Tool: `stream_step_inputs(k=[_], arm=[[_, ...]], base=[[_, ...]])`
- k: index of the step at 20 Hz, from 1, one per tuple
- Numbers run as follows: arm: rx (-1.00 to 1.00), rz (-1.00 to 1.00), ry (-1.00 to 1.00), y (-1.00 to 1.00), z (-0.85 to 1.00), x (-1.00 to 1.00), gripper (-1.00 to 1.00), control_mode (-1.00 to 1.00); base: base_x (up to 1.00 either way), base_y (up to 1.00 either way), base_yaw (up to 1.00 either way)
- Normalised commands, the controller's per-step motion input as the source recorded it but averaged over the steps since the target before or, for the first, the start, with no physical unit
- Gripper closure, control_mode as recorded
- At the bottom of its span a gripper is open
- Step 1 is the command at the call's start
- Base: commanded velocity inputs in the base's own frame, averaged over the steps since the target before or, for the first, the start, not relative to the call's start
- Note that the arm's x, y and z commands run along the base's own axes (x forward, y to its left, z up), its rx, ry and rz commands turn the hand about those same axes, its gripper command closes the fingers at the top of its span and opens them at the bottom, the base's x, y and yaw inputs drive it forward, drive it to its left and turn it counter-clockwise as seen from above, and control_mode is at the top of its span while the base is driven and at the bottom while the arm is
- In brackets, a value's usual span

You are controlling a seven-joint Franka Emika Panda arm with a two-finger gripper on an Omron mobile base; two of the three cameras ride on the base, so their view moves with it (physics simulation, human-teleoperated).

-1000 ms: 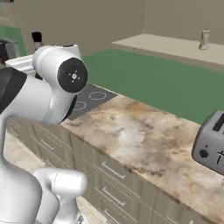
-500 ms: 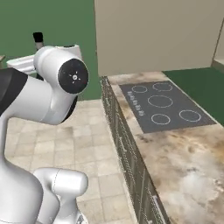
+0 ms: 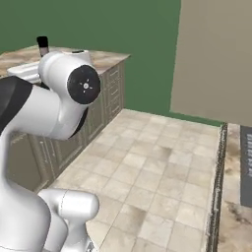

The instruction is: Get the candle and the wine from the cabinet and move them to the dining counter.

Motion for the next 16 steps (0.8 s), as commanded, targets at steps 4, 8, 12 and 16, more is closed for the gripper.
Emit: stream_step_inputs(k=[4, 8, 12, 16], arm=[[0.00, 0.00, 0.00, 0.00, 0.00, 0.00, 1.00, 1.00], [0.00, 0.00, 0.00, 0.00, 0.00, 0.00, 1.00, 1.00], [0.00, 0.00, 0.00, 0.00, 0.00, 0.00, 1.00, 1.00], [0.00, 0.00, 0.00, 0.00, 0.00, 0.00, 1.00, 1.00]], base=[[0.06, 0.89, 0.19], [0.08, 0.99, 0.00], [-0.18, 0.97, 0.06], [-0.20, 0.26, 0.94]])
